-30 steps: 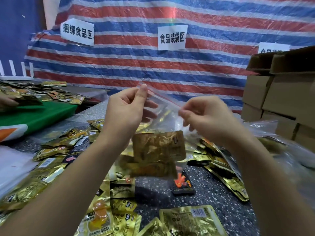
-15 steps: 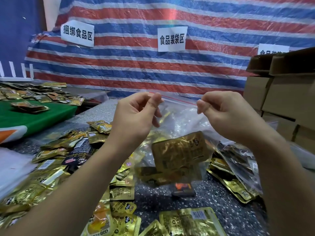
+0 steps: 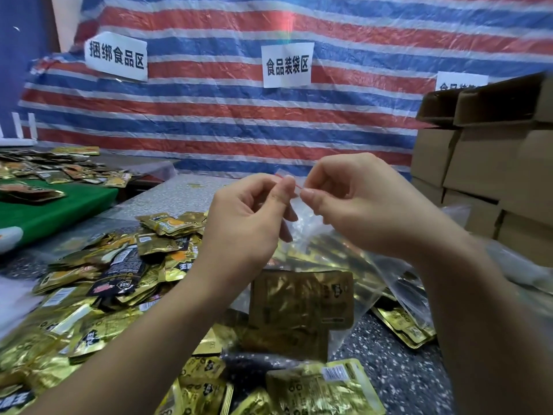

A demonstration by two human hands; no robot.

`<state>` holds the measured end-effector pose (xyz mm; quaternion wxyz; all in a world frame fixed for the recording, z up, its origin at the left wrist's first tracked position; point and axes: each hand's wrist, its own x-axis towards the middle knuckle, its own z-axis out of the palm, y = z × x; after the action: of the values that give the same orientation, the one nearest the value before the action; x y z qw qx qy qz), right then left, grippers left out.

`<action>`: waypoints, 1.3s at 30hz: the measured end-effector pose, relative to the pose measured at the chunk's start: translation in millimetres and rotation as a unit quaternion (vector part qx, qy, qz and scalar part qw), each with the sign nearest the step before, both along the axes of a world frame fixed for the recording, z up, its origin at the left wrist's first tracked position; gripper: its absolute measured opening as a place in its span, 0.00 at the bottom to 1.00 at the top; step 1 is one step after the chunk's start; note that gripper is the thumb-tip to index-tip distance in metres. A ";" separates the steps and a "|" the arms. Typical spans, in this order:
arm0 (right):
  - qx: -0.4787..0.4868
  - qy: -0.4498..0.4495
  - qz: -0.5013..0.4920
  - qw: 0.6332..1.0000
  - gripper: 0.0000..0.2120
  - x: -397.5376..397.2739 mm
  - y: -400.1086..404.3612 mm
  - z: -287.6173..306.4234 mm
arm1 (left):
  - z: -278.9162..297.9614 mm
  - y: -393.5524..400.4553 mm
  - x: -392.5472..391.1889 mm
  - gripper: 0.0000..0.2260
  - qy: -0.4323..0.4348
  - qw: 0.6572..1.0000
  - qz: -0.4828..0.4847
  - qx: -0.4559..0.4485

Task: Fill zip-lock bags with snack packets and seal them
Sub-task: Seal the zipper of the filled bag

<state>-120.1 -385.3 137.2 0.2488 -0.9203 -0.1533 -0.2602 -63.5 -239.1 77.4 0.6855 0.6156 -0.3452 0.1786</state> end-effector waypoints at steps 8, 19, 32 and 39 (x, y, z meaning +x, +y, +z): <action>-0.006 -0.007 -0.021 1.000 0.08 1.5 -5.2 0.2 | 5.2 5.0 1.5 0.10 0.028 0.999 -0.015 0.020; 0.010 0.050 -0.030 0.998 0.09 4.3 -2.7 -2.9 | 0.0 -0.1 1.2 0.11 0.044 0.998 -0.013 0.038; 0.009 0.019 -0.008 1.000 0.07 1.6 2.0 -3.6 | -2.1 2.6 -1.2 0.09 -0.051 0.994 0.071 0.059; 0.001 0.017 -0.009 1.000 0.06 1.5 1.0 -4.2 | -0.3 3.2 -1.5 0.09 -0.039 0.996 0.055 0.052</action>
<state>-118.7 -384.4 132.9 0.2497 -0.9256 -0.1403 -0.2472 -65.1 -235.9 77.2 0.6279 0.6612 -0.3460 0.2213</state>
